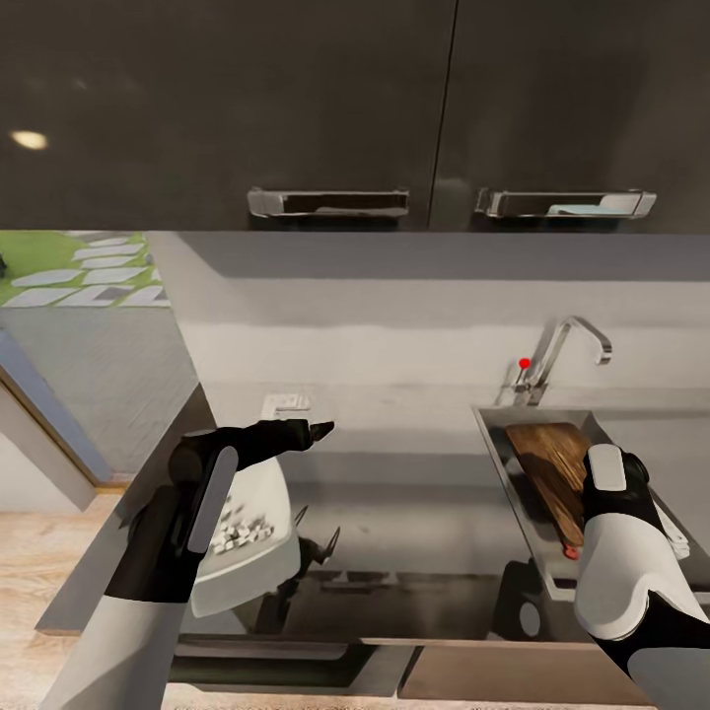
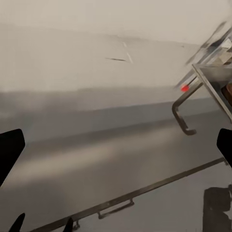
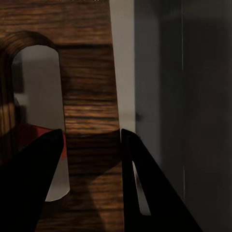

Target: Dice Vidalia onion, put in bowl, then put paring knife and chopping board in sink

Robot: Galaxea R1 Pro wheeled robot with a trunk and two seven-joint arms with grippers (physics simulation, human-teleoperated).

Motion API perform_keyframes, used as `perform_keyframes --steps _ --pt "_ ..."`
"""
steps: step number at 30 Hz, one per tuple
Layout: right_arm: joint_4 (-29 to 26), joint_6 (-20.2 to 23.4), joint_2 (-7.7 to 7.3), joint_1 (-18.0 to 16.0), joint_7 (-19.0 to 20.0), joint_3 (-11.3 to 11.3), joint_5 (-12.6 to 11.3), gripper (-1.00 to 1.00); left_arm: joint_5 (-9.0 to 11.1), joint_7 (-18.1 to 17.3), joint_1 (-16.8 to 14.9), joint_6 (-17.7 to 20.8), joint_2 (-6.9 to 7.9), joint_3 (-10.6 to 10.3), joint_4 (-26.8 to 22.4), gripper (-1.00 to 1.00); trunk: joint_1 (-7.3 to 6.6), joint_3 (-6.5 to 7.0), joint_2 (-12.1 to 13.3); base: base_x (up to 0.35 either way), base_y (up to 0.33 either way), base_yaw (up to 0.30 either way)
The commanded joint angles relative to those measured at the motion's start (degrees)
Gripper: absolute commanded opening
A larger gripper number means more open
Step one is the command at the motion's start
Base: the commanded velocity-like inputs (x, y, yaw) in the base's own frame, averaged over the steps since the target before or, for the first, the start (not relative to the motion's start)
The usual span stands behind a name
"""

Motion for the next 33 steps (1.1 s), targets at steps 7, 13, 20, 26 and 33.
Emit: perform_keyframes --steps 7,13,20,26,33 --pt "-0.08 0.50 -0.01 -0.07 -0.22 -0.03 -0.16 -1.00 -0.08 -0.21 -0.06 0.31 0.00 0.05 -0.05 1.00 0.03 -0.63 -0.13 0.000 -0.050 0.000" --pt "-0.08 0.51 -0.01 -0.05 -0.22 -0.03 -0.16 -1.00 -0.08 -0.21 -0.06 0.29 0.00 0.05 -0.06 1.00 0.03 -1.07 -0.13 0.000 -0.015 0.000" --pt "-0.08 0.51 -0.01 -0.05 -0.22 -0.03 -0.16 -1.00 -0.08 -0.21 -0.06 0.28 0.00 0.05 -0.05 1.00 0.03 -1.58 -0.13 0.000 -0.002 0.000" --pt "-0.08 0.51 -0.01 -0.07 -0.23 -0.03 -0.16 -1.00 -0.08 -0.21 -0.06 0.28 -0.02 0.05 -0.05 1.00 0.03 -2.02 -0.13 0.000 0.000 0.000" --pt "-0.08 0.51 -0.01 -0.07 -0.22 -0.03 -0.16 -1.00 -0.08 -0.21 -0.06 0.28 -0.05 0.05 -0.06 1.00 0.03 -2.53 -0.13 0.000 0.000 0.000"
